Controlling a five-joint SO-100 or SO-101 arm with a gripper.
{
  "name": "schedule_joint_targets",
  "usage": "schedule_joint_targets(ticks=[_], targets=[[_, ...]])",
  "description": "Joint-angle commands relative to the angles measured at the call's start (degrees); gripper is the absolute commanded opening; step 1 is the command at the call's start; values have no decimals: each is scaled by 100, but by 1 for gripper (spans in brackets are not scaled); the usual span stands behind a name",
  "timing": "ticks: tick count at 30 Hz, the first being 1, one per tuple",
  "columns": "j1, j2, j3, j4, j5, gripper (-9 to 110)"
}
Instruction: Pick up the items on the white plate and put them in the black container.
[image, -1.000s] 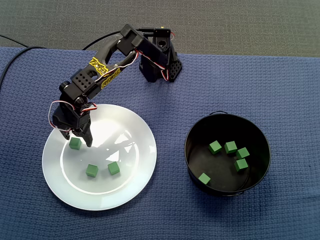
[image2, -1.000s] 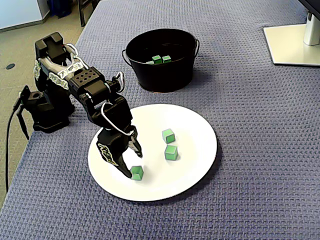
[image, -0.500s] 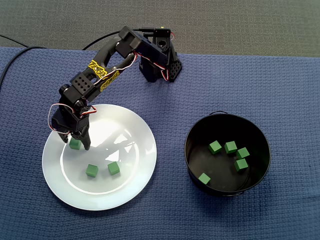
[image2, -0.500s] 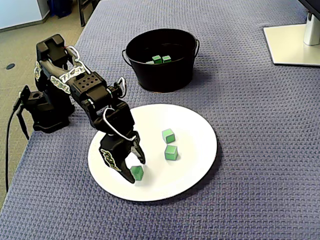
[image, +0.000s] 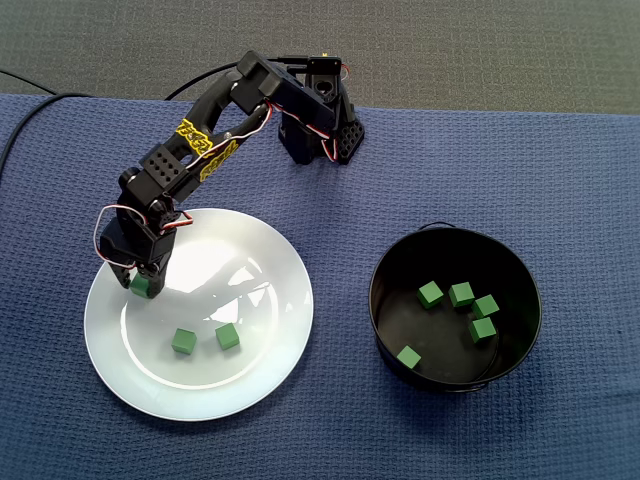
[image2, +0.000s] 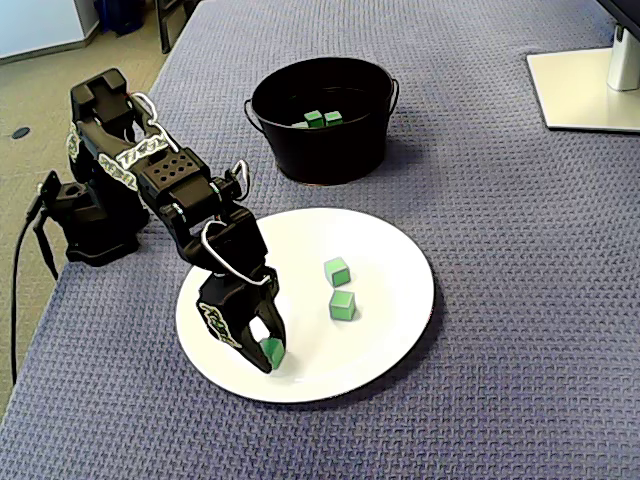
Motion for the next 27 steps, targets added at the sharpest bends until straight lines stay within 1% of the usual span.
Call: schedule_joint_targets(ticks=[1, 5, 9, 12, 14, 18, 23, 27], targets=[[53, 62, 35, -141, 167, 5], [0, 246, 35, -88, 492, 0], [-35, 466, 79, -18, 765, 0], [-88, 721, 18, 44, 1230, 0], [-132, 958, -264, 343, 1556, 0], [-352, 1670, -1002, 1046, 2672, 0], [-800, 2777, -1960, 2013, 4403, 0], [-1362, 4052, -2074, 2303, 5555, 0]])
